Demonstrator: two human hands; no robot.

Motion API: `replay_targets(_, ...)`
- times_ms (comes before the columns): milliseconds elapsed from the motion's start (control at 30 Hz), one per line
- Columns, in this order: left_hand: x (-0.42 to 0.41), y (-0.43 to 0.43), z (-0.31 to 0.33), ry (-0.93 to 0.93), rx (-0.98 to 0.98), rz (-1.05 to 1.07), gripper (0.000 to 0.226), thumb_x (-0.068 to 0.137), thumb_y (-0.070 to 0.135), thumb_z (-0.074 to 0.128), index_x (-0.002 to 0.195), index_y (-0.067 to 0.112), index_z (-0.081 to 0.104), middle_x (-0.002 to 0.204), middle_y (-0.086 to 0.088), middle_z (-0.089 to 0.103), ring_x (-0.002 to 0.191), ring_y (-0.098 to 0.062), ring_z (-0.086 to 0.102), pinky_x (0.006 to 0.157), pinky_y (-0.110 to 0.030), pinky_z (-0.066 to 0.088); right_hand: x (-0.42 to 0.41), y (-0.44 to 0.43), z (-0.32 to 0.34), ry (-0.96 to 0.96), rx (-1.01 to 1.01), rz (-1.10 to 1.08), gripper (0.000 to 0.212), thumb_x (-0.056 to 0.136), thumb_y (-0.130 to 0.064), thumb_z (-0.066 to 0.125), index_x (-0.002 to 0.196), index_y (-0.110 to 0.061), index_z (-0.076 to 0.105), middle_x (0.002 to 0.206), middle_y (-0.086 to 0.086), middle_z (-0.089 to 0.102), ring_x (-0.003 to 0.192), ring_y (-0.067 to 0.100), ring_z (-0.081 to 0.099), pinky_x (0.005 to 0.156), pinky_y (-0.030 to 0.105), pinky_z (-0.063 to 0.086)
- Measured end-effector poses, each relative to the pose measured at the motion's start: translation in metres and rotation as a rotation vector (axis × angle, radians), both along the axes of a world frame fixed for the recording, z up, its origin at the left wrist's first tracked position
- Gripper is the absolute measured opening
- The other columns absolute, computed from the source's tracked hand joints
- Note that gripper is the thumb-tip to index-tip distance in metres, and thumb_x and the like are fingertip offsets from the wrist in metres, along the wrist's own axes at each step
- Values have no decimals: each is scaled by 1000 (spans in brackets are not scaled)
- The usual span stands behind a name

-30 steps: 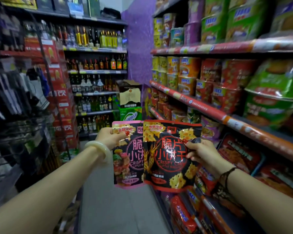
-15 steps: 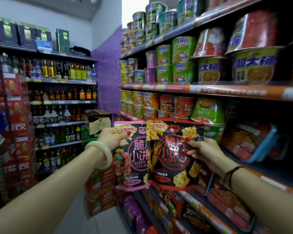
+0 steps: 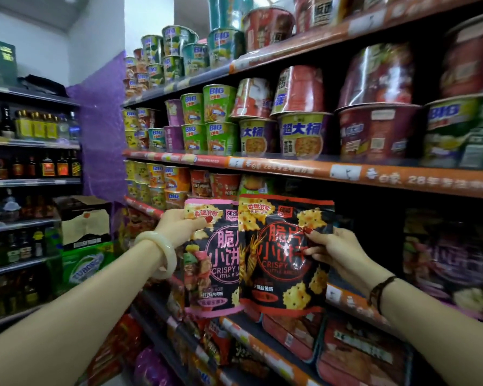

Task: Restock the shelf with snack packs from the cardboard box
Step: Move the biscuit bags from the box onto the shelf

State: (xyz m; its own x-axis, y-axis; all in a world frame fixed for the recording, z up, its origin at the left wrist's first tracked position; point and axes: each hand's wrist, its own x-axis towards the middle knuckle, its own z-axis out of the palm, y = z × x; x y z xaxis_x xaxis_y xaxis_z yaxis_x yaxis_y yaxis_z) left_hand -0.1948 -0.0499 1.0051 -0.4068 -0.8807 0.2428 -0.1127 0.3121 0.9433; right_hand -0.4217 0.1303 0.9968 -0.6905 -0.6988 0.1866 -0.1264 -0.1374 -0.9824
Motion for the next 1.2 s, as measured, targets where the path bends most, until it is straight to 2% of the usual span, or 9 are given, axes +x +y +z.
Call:
replay_targets(167, -57, 36, 8, 25, 1, -121, 11, 87, 15, 64, 82, 8, 71, 96, -15, 72, 86, -30, 66, 76, -42, 54, -39, 59, 10, 15, -8, -96, 3, 89, -8, 62, 86, -9, 62, 66, 8, 68, 43, 8, 64, 40, 16, 48)
replay_targets(367, -115, 76, 7, 38, 9, -233, 17, 86, 16, 66, 92, 1, 72, 103, -20, 71, 97, -35, 66, 90, -47, 51, -75, 125, 12, 11, 12, -194, 3, 89, -8, 63, 86, -7, 63, 56, 7, 68, 44, 10, 65, 40, 17, 49)
replay_targets(467, -138, 94, 5, 39, 6, -297, 17, 83, 19, 68, 84, 3, 71, 89, -20, 72, 80, -33, 65, 78, -46, 50, -87, 154, 14, 9, 10, -250, 4, 89, -7, 62, 86, -7, 62, 58, 7, 68, 43, 10, 64, 40, 16, 48)
replay_targets(567, -160, 112, 7, 53, 21, -359, 15, 86, 15, 64, 74, 10, 69, 68, -6, 66, 63, -23, 58, 61, -34, 45, -96, 179, 16, 5, 0, -296, 6, 89, -7, 62, 83, -7, 61, 50, 4, 66, 41, 9, 63, 40, 16, 49)
replay_targets(733, -195, 132, 13, 64, 7, -455, 15, 86, 15, 65, 72, 12, 70, 74, -8, 68, 63, -21, 56, 59, -31, 43, -107, 213, 17, 5, -17, -389, 5, 89, -7, 63, 85, -7, 62, 52, 3, 67, 42, 9, 64, 39, 16, 48)
replay_targets(900, -232, 153, 20, 94, 1, -559, 11, 85, 13, 67, 75, 12, 71, 84, -10, 72, 73, -23, 63, 79, -41, 51, -118, 243, 21, 4, -14, -512, 7, 89, -6, 62, 82, -7, 60, 56, 4, 67, 42, 11, 64, 40, 17, 49)
replay_targets(967, -248, 157, 22, 89, -13, -587, 12, 84, 13, 67, 73, 12, 71, 74, -6, 71, 69, -22, 62, 74, -38, 52, -121, 254, 22, -1, -18, -551, 5, 89, -7, 64, 84, -7, 61, 59, 6, 67, 43, 11, 65, 41, 17, 49)
replay_targets(1100, -267, 170, 30, 89, -42, -648, 15, 86, 10, 65, 71, 9, 68, 62, -2, 66, 53, -13, 60, 46, -22, 49, -129, 274, 21, -3, -30, -613, 3, 89, -7, 63, 87, -6, 62, 69, 11, 68, 43, 12, 65, 40, 17, 49)
replay_targets(1200, -276, 174, 36, 102, -33, -682, 17, 86, 12, 65, 70, 8, 68, 65, -7, 67, 58, -20, 60, 55, -29, 49, -133, 285, 19, -6, -43, -656, 1, 90, -6, 62, 90, -5, 61, 75, 11, 68, 44, 11, 65, 40, 17, 49)
